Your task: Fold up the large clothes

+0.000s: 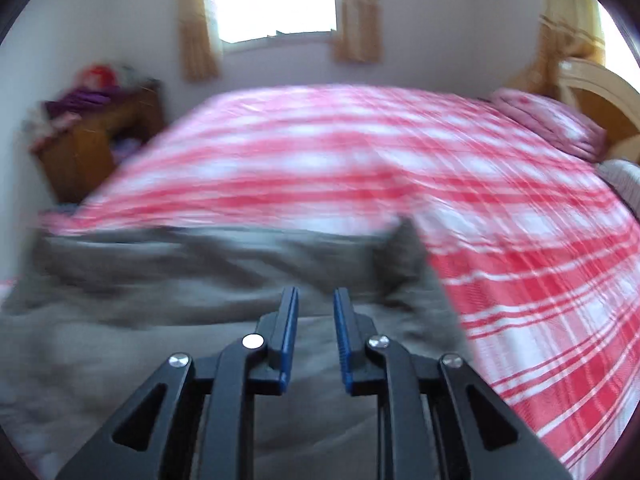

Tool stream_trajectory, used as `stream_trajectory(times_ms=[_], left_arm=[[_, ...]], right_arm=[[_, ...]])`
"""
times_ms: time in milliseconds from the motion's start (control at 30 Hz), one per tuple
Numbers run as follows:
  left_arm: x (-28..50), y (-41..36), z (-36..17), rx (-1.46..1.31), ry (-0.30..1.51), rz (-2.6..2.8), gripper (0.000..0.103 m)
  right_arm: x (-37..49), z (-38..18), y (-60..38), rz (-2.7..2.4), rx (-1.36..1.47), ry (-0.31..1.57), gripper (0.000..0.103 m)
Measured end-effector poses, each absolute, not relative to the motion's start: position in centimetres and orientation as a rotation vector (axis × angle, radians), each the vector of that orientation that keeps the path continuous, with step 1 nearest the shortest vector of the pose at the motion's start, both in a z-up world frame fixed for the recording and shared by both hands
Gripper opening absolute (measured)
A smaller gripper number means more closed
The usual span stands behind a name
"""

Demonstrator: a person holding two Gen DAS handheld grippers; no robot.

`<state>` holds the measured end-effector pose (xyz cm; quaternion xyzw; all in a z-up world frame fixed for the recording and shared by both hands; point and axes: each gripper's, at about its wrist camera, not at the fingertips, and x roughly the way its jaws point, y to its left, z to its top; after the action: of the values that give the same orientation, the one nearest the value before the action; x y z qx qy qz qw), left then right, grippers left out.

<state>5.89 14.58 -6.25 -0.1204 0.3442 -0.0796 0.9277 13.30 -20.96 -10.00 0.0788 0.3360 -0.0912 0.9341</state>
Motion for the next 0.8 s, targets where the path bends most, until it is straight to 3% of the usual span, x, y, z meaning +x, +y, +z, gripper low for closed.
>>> stream_trajectory(times_ms=[167,300,400,800], left_arm=[[4.8,15.5,-8.6,-0.447,0.723,-0.189,0.097],[3.7,14.5,-9.4,-0.482,0.744,-0.189,0.097],[2.4,14.5,-10.3,-0.528,0.743,-0.187,0.097],[7.0,12.1,-12.5,-0.703,0.773,-0.288,0.097]], right_arm=[[12.4,-8.4,-12.7,0.063,0.181,0.686,0.021],[14.5,-12.8,-9.1,0.093,0.209,0.785,0.021],[15.1,-16.7,-8.9,0.060,0.199,0.814,0.016],[15.6,-17.5,-10.0,0.106,0.279,0.803,0.016]])
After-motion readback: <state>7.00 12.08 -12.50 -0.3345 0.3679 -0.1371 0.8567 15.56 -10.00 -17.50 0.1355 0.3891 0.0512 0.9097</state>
